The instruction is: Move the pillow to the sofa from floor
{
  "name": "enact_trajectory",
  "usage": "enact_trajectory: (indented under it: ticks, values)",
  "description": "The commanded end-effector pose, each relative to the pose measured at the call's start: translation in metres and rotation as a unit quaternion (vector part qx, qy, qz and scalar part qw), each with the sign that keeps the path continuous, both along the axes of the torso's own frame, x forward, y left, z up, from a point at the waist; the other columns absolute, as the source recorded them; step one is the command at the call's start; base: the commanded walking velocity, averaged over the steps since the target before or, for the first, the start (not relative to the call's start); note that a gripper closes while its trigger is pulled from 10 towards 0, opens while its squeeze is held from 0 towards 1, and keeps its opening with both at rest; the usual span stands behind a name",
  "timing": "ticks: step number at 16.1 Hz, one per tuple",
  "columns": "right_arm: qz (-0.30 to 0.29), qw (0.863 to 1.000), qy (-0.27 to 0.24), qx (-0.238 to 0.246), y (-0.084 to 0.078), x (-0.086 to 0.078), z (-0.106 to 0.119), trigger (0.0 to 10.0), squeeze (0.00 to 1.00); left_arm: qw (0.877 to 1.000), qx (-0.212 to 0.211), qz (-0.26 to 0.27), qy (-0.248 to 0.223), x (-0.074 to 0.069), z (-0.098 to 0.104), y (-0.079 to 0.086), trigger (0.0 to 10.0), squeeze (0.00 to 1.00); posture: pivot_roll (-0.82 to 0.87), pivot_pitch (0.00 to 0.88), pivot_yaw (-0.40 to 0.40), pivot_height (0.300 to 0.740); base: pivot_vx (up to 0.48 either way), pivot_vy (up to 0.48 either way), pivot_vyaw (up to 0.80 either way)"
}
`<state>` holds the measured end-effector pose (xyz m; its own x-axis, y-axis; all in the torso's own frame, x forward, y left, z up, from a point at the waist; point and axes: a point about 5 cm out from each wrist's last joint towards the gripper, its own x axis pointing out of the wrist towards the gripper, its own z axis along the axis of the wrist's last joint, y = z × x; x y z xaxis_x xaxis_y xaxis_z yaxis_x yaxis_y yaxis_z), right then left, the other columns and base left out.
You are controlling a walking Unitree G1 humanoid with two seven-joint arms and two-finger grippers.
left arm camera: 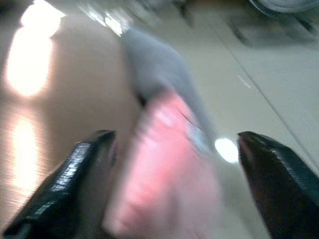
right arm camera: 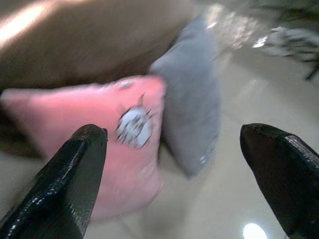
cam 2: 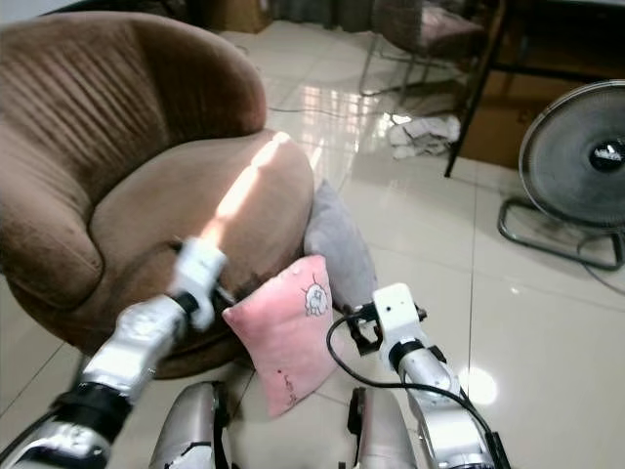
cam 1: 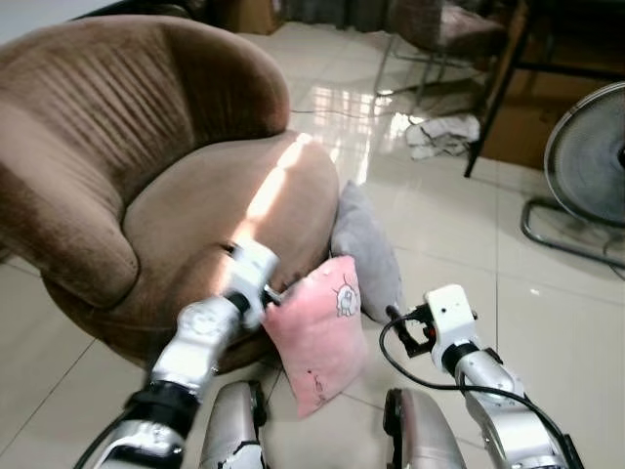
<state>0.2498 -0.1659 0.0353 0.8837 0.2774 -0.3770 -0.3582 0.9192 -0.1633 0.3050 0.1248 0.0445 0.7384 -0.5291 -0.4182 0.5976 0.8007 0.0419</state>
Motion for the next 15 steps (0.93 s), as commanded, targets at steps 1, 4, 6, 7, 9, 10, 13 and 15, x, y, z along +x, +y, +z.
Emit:
enact_trajectory:
  ticks: [1, 4, 6, 7, 9, 10, 13, 15]
  values:
    - [0.034, 0.999, 0.014, -0.016, 0.001, 0.002, 0.003, 10.0, 0.00, 0.999, 0.021, -0.027, 0.029, -0.001, -0.007, -0.002, 10.0, 1.00, -0.07, 0.065, 0.051, 0.577, 0.000, 0.000, 0.00]
    - [0.115, 0.993, 0.031, -0.026, -0.008, 0.000, 0.020, 10.0, 0.00, 0.998, 0.026, -0.015, 0.057, 0.006, -0.014, -0.004, 10.0, 1.00, -0.09, 0.082, 0.063, 0.577, 0.000, 0.000, 0.00]
    - [0.142, 0.989, 0.038, -0.028, -0.012, -0.004, 0.028, 10.0, 0.00, 0.995, 0.047, -0.017, 0.087, 0.007, -0.020, -0.004, 10.0, 1.00, -0.10, 0.102, 0.068, 0.577, 0.000, 0.000, 0.00]
    - [0.152, 0.987, 0.041, -0.036, -0.012, -0.006, 0.028, 10.0, 0.00, 0.993, 0.060, -0.014, 0.097, 0.007, -0.023, -0.004, 10.0, 1.00, -0.10, 0.108, 0.068, 0.577, 0.000, 0.000, 0.00]
    - [0.164, 0.985, 0.051, -0.035, -0.010, -0.007, 0.030, 10.0, 0.00, 0.989, 0.072, -0.020, 0.131, 0.002, -0.031, -0.006, 10.0, 1.00, -0.09, 0.117, 0.070, 0.577, 0.000, 0.000, 0.00]
    - [0.165, 0.984, 0.051, -0.035, -0.008, -0.007, 0.031, 10.0, 0.00, 0.988, 0.070, -0.018, 0.137, 0.001, -0.034, -0.006, 10.0, 1.00, -0.10, 0.121, 0.072, 0.577, 0.000, 0.000, 0.00]
    - [0.175, 0.983, 0.044, -0.039, 0.003, -0.008, 0.037, 10.0, 0.00, 0.986, 0.067, 0.016, 0.153, -0.003, -0.042, -0.007, 10.0, 1.00, -0.12, 0.144, 0.078, 0.577, 0.000, 0.000, 0.00]
    - [0.175, 0.983, 0.041, -0.047, 0.007, -0.009, 0.039, 10.0, 0.00, 0.988, 0.074, 0.019, 0.137, -0.003, -0.043, -0.011, 10.0, 1.00, -0.15, 0.175, 0.085, 0.577, 0.000, 0.000, 0.00]
